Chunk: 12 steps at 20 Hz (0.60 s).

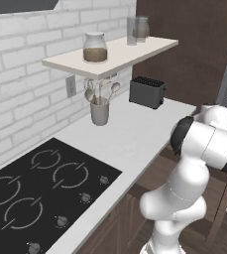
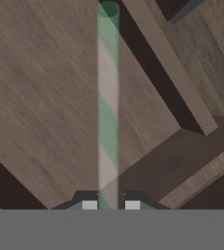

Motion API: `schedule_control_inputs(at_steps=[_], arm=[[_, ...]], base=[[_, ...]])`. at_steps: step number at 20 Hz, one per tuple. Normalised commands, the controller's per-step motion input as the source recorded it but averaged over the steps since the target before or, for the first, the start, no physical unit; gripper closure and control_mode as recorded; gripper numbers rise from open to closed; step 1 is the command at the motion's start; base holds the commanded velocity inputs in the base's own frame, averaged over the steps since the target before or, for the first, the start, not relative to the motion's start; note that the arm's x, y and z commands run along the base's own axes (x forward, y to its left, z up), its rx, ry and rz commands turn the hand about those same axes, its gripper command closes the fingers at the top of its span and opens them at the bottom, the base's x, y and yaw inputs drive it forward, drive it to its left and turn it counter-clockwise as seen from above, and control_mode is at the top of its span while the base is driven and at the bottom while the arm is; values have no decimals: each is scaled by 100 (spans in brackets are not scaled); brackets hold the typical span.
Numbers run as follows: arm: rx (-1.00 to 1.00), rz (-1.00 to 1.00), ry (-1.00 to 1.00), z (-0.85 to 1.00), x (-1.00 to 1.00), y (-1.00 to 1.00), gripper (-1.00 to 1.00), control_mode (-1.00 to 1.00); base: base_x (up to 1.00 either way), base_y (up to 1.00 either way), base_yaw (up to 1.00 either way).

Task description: Take a straw from the drawer in front and place it inside the glass cup on the dining counter.

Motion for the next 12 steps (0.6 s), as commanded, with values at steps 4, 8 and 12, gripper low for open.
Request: schedule_control_inputs(at_steps=[4,8,12], arm=[[0,0,0,0,0,0,100,-100],[0,0,0,3,0,4,100,-100],[0,1,-7,40,0,19,100,-100]], base=[[0,0,0],[0,0,0],[0,0,0]])
